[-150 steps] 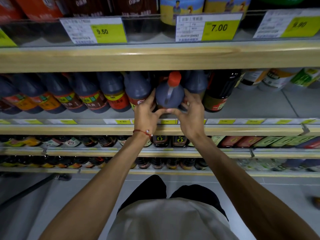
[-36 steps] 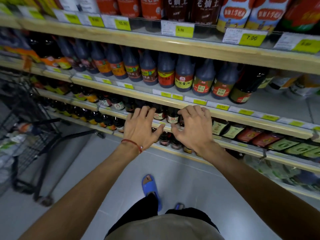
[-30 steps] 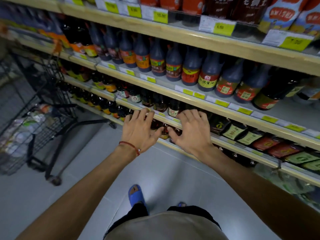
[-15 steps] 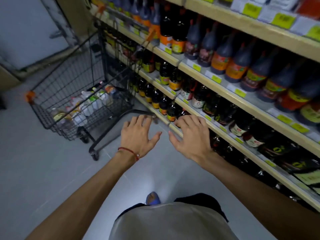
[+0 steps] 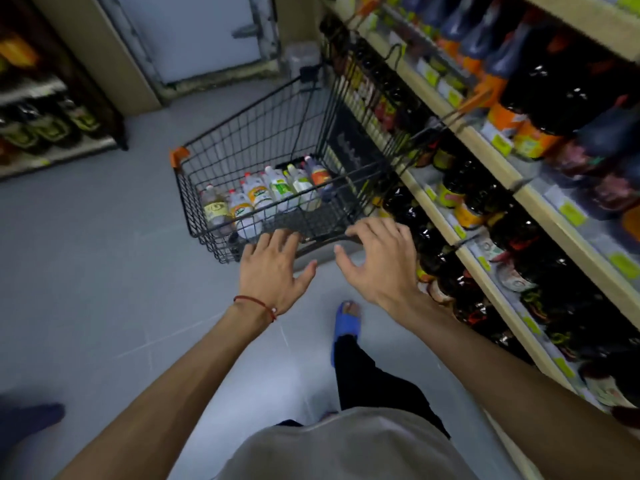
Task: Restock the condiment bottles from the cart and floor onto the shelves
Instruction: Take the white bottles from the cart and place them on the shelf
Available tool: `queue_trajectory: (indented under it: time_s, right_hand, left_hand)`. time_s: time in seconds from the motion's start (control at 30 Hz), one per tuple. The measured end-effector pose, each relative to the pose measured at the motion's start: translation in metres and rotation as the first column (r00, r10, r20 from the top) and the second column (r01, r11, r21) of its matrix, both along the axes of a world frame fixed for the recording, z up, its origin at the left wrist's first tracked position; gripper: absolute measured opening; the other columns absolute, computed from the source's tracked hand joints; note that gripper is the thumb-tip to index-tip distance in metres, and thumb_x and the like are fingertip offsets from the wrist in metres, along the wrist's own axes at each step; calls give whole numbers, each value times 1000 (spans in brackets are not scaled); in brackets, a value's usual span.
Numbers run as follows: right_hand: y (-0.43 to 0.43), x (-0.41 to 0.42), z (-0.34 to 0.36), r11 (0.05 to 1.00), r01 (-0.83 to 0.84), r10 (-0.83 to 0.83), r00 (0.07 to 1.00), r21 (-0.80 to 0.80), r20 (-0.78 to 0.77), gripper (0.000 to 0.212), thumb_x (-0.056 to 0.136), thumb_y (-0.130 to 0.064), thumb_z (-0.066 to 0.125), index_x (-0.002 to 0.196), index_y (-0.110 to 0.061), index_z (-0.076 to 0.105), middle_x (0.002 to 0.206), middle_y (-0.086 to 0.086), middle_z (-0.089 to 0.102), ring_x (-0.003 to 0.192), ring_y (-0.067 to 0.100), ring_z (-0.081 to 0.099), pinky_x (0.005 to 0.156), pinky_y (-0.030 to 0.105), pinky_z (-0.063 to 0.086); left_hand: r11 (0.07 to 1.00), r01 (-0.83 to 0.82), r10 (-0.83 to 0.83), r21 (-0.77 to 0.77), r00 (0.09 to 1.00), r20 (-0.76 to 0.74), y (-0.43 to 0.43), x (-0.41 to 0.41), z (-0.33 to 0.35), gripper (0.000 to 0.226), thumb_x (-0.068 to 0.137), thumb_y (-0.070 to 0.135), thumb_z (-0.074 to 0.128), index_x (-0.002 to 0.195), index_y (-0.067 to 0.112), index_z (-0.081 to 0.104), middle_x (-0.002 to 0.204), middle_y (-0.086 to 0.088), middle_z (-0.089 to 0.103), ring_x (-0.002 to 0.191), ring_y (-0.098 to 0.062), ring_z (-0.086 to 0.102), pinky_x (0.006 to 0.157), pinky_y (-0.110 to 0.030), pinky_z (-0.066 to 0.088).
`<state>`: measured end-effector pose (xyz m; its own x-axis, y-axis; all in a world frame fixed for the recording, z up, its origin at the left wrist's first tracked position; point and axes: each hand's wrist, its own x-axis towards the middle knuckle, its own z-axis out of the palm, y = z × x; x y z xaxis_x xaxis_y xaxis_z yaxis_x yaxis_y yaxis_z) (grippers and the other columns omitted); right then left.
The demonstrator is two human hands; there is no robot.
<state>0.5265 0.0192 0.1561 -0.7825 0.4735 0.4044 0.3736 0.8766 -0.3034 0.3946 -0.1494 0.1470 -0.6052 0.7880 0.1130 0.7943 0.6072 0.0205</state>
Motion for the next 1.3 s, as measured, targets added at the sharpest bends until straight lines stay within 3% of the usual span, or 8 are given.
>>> queue_trajectory:
  time_s: [0.2,0.37,0.67,0.9,1.07,1.3]
  right_hand:
    - [49,-122,-6,989,-131,129,991,-65,-33,35,92,-48,59,103,-18,71,103,0,69,102,26,61,89,43,43]
    - [85,-211,-18,959,-254,252,967,-124,-26,30,90,-47,63,99,-20,69,98,-2,66,97,25,59,84,42,43]
    - [97,-315,-47,891,-351,379,924,-289,46,36,90,-48,60,100,-16,73,100,0,69,99,25,61,83,41,49]
    - [74,-375,-84,890,-284,372,904,-356,210,38,92,-53,56,105,-20,71,107,-2,69,103,22,60,80,37,48]
    - [53,-407,-120,876,-127,310,887,-465,343,48,89,-58,47,110,-21,71,114,-2,71,108,22,61,86,38,52]
    - [27,-434,-193,841,43,232,872,-540,431,48,88,-53,54,108,-14,74,109,4,71,106,29,63,81,38,53]
  left_hand:
    - [981,-188,189,-42,982,22,26,-89,-2,61,96,63,36,132,18,54,126,-7,58,116,-31,53,90,-46,48]
    - [944,-326,328,-58,944,40,48,-153,-1,57,98,61,42,134,18,54,126,-6,59,111,-31,57,90,-46,49]
    - [853,-508,521,-121,844,129,46,-219,-29,56,97,61,35,129,19,55,123,-5,60,109,-28,56,86,-43,48]
    - [842,-500,537,-203,814,223,29,-284,-67,60,96,62,30,130,20,55,124,-5,60,110,-28,57,89,-43,47]
    - [864,-434,499,-254,804,324,17,-334,-105,52,99,59,35,129,21,53,126,-5,58,115,-27,55,94,-46,48]
    - [888,-356,457,-292,764,456,5,-376,-165,54,101,57,42,137,19,49,134,-6,56,123,-29,52,100,-49,46]
